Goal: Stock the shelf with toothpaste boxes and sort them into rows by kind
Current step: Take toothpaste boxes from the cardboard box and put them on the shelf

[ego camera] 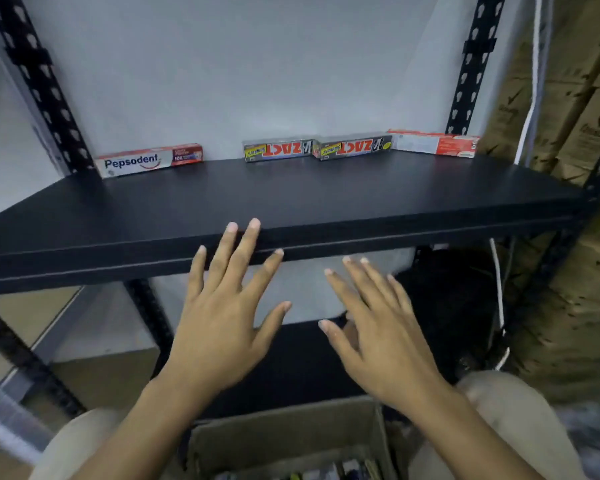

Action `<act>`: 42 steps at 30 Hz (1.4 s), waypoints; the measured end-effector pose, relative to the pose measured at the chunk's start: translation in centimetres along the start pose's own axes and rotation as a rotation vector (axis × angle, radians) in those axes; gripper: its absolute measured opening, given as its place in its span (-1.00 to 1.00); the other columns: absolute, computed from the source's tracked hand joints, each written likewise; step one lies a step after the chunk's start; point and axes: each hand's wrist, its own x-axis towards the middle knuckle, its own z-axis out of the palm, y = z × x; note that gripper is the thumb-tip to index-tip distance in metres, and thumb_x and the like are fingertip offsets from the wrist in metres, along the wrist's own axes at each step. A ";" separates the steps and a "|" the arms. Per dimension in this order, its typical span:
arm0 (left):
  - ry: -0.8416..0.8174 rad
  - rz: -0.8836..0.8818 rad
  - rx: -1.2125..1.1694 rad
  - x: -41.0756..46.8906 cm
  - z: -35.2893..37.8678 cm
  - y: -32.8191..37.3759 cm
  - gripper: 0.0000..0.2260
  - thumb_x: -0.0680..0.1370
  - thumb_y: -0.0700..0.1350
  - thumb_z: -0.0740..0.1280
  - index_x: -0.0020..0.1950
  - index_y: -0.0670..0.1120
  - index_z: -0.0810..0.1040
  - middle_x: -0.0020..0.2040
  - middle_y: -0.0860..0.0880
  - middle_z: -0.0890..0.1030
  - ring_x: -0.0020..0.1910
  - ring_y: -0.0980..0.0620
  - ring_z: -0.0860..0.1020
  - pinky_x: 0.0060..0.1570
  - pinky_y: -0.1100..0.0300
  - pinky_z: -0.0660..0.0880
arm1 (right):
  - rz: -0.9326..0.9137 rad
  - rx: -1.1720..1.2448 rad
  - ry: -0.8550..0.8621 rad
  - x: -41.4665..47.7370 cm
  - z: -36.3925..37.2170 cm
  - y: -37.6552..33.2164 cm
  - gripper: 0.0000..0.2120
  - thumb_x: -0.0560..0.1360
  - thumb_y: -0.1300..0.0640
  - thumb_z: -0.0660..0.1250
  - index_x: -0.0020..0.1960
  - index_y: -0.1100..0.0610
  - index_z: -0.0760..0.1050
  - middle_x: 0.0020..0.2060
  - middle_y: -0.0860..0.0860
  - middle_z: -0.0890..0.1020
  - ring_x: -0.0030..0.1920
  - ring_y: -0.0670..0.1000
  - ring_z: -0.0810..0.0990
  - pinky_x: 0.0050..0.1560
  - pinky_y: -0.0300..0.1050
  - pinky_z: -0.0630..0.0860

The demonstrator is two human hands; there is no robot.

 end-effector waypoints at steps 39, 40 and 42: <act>-1.121 -0.720 -0.377 -28.7 30.4 -7.6 -0.32 0.58 -0.23 0.33 0.62 -0.15 0.06 0.62 -0.17 0.03 0.59 -0.17 0.03 0.57 0.06 0.02 | 0.084 0.347 -1.077 -16.1 36.8 -0.9 -0.36 0.53 0.12 0.40 0.56 -0.02 0.27 0.56 0.03 0.26 0.53 0.11 0.25 0.46 0.12 0.30; -1.131 -0.728 -0.373 -28.8 30.9 -7.8 -0.29 0.57 -0.24 0.33 0.63 -0.16 0.02 0.62 -0.18 0.02 0.60 -0.17 0.02 0.56 0.08 0.00 | 0.091 0.353 -1.094 -16.4 36.9 -1.0 -0.35 0.53 0.11 0.41 0.56 -0.01 0.25 0.58 0.02 0.22 0.54 0.11 0.22 0.47 0.12 0.29; -1.147 -0.727 -0.374 -29.1 31.7 -8.0 -0.26 0.55 -0.23 0.35 0.63 -0.16 0.01 0.61 -0.19 0.08 0.58 -0.16 0.07 0.55 0.10 0.03 | 0.110 0.369 -1.101 -17.0 37.1 -1.0 -0.32 0.52 0.12 0.43 0.57 0.02 0.24 0.58 0.01 0.19 0.54 0.11 0.20 0.47 0.09 0.27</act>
